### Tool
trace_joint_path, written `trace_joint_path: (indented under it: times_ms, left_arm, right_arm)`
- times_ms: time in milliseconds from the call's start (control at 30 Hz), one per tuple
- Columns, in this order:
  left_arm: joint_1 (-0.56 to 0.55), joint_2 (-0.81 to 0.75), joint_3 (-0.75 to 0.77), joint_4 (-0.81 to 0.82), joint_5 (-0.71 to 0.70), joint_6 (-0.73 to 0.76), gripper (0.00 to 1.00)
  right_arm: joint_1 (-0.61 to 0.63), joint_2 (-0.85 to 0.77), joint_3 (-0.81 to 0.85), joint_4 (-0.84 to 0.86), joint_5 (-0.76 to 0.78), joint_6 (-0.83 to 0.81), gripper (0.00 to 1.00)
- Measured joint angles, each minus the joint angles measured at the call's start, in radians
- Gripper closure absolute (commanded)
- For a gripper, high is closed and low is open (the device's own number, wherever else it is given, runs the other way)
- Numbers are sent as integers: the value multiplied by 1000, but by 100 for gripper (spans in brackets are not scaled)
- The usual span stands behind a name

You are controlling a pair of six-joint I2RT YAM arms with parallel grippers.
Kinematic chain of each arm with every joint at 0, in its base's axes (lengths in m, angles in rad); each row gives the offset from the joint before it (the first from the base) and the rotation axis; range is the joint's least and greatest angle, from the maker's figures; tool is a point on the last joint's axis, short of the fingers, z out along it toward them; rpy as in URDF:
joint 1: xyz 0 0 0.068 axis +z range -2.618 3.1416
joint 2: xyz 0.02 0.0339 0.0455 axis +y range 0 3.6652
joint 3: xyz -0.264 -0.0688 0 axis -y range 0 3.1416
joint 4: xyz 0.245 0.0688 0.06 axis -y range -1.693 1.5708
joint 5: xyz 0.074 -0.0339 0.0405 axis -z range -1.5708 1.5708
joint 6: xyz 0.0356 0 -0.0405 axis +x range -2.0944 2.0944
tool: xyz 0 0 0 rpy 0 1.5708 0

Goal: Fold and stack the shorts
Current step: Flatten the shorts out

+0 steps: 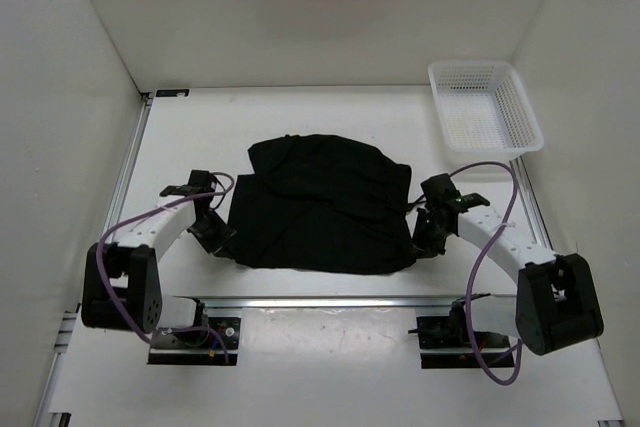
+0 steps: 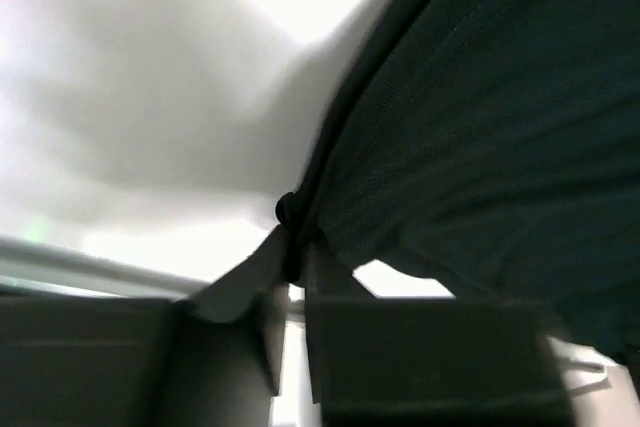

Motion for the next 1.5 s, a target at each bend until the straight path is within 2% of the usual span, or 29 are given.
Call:
trace_joint_path:
  times_ms: [33,67,100,167,233,300,333,367,400,433,500,567,600,667,700,767,900,1000,1133,1233,1267,1300,1333,1367,1400,1500]
  left_arm:
    - [0,-27,-6,-16,3,-9,58]
    - [0,-56,-7,-33,5,-18,22]
    - [0,-76,-5,-47,8,-19,0]
    - [0,-98,32,-101,1,-32,0]
    - [0,-92,128,-149,-27,-25,0]
    - [0,-60,273,-178,-61,-3,6]
    - [0,-28,354,-187,-78,10,11]
    - [-2,13,447,-185,-93,24,31]
    - [-3,64,546,-183,-107,44,41]
    - [-6,126,644,-180,-123,65,51]
    - [-13,250,814,-164,-151,100,70]
    - [-22,385,966,-164,-169,136,70]
    - [-27,444,1027,-169,-171,153,68]
    - [-37,582,1163,-183,-171,190,41]
    - [-42,643,1220,-191,-171,208,29]
    - [-53,753,1319,-207,-169,231,15]
    - [-69,936,1482,-240,-161,259,14]
    - [-77,1041,1586,-257,-153,271,17]
    - [-77,1143,1674,-259,-133,277,22]
    - [-77,1185,1682,-257,-116,277,33]
    - [-77,1199,1682,-257,-112,277,39]
    - [-77,1208,1685,-259,-111,279,57]
    - [-76,1208,1689,-262,-108,276,68]
    - [-75,1208,1693,-257,-105,275,81]
    - [-74,1208,1693,-253,-100,278,90]
    - [-73,1209,1693,-254,-93,282,90]
  right_arm:
    - [2,-10,0,-15,13,5,55]
    - [2,-20,0,-33,22,8,30]
    - [2,-31,0,-47,33,21,21]
    - [2,-49,20,-88,58,20,16]
    - [3,-53,71,-119,89,13,18]
    - [4,-32,162,-141,122,-1,36]
    - [4,-10,215,-143,140,-15,52]
    - [4,25,282,-145,159,-26,66]
    - [4,68,351,-136,178,-37,92]
    - [4,113,417,-126,197,-55,96]
    - [5,208,536,-106,228,-80,97]
    - [-1,315,650,-89,245,-110,90]
    - [-6,375,706,-85,247,-126,80]
    - [-15,500,824,-83,251,-152,62]
    - [-21,556,872,-81,253,-158,48]
    - [-29,669,966,-87,259,-182,46]
    - [-35,830,1083,-105,274,-212,45]
    - [-36,896,1129,-134,278,-231,45]
    - [-36,940,1146,-142,278,-250,46]
    - [-39,960,1146,-141,267,-259,53]
    - [-40,967,1146,-141,263,-261,58]
    - [-41,973,1146,-140,262,-264,76]
    - [-41,977,1146,-141,263,-272,87]
    - [-42,978,1146,-143,262,-273,94]
    - [-45,978,1146,-144,261,-272,100]
    - [-48,978,1148,-145,261,-268,100]
